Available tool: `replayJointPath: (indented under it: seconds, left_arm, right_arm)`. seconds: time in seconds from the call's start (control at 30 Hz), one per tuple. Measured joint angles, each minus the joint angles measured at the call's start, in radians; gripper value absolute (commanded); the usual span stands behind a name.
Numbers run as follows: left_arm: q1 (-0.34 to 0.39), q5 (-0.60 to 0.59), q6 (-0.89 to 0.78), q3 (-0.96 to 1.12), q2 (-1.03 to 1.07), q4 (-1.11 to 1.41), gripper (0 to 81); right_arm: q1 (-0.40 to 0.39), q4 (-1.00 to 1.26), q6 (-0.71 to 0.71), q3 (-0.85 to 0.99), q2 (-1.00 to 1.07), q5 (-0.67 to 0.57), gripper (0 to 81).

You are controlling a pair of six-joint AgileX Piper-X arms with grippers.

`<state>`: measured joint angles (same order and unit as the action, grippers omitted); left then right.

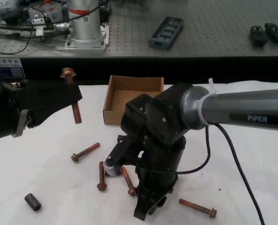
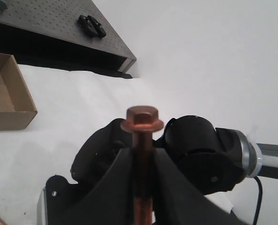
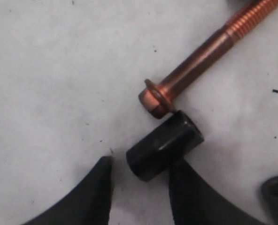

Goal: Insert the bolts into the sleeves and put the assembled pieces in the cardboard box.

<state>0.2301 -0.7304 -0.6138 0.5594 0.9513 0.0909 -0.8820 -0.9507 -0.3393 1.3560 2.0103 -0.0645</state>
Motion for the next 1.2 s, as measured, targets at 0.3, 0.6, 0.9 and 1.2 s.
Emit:
replayJointPath:
  seconds: [0.3, 0.6, 0.9, 1.2]
  left_arm:
    - [0.0, -0.007, 0.0, 0.0, 0.0, 0.0, 0.6]
    - [0.0, -0.007, 0.0, 0.0, 0.0, 0.0, 0.6]
    - [0.0, -0.007, 0.0, 0.0, 0.0, 0.0, 0.6]
    - [0.0, 0.002, 0.002, 0.0, 0.0, 0.0, 0.6]
  right_arm:
    - [0.0, 0.04, 0.201, 0.006, 0.006, 0.012, 30.3]
    - [0.0, 0.049, 0.274, 0.006, 0.006, 0.012, 29.7]
    - [-0.003, 0.054, 0.295, 0.006, 0.006, 0.096, 9.2]
    - [-0.004, 0.039, 0.301, 0.009, 0.006, 0.121, 7.0]
